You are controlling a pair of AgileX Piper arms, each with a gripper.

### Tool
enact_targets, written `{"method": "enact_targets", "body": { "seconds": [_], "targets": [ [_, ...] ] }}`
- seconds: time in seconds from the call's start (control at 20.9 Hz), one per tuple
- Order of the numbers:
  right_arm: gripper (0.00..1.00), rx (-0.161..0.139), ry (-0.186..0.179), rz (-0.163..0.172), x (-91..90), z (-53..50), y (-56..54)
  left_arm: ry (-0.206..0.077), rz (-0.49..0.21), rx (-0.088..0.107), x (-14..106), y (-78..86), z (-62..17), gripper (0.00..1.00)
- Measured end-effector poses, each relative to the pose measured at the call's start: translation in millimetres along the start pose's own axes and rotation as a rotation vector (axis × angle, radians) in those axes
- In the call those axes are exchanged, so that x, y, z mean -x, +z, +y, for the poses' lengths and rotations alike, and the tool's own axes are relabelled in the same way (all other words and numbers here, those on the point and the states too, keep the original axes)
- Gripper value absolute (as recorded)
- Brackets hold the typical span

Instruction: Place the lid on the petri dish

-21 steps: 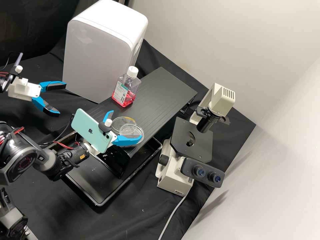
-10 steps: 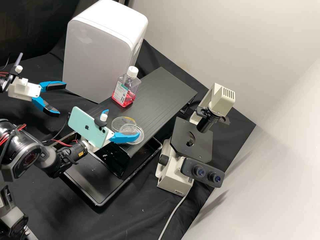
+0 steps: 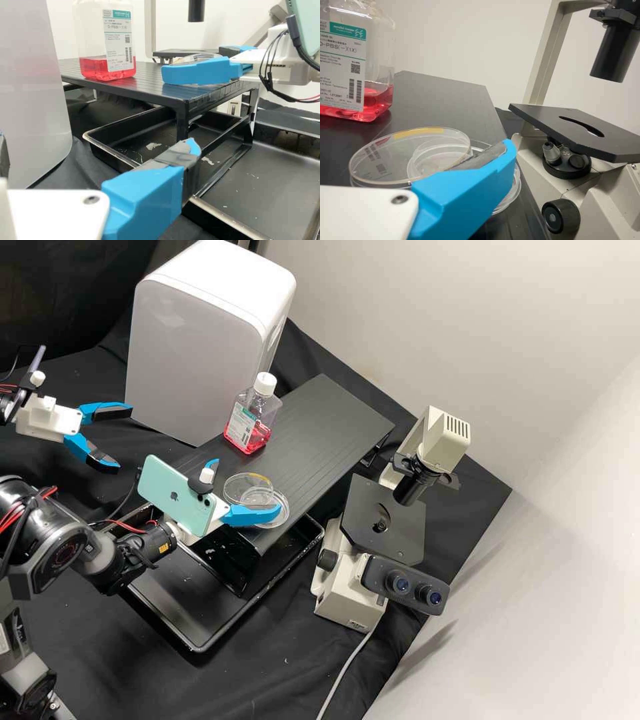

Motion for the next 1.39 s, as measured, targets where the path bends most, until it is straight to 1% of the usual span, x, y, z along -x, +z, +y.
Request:
{"method": "enact_targets", "body": {
  "seconds": [0.1,0.14,0.43,0.91,1.24,1.39],
  "targets": [
    [1.0,0.0,-0.001,0.0,0.0,-0.1,0.1,0.0,0.0,0.0,0.0,0.0,0.0,1.0],
    [0.0,0.0,-0.001,0.0,0.0,-0.1,0.1,0.0,0.0,0.0,0.0,0.0,0.0,1.0],
    [0.0,0.005,-0.009,-0.007,-0.7,-2.4,1.7,0.0,0.0,0.0,0.0,0.0,0.0,1.0],
    [0.0,0.006,-0.005,-0.005,-2.1,-1.8,1.1,0.0,0.0,0.0,0.0,0.0,0.0,1.0],
    [0.0,-0.001,0.004,-0.02,-2.1,-0.8,2.6,0.0,0.0,0.0,0.0,0.0,0.0,1.0],
    [0.0,-0.002,0.006,-0.021,-2.1,-0.7,2.7,0.009,-0.002,-0.005,-2.0,-0.7,2.4,1.0]
  ]
}}
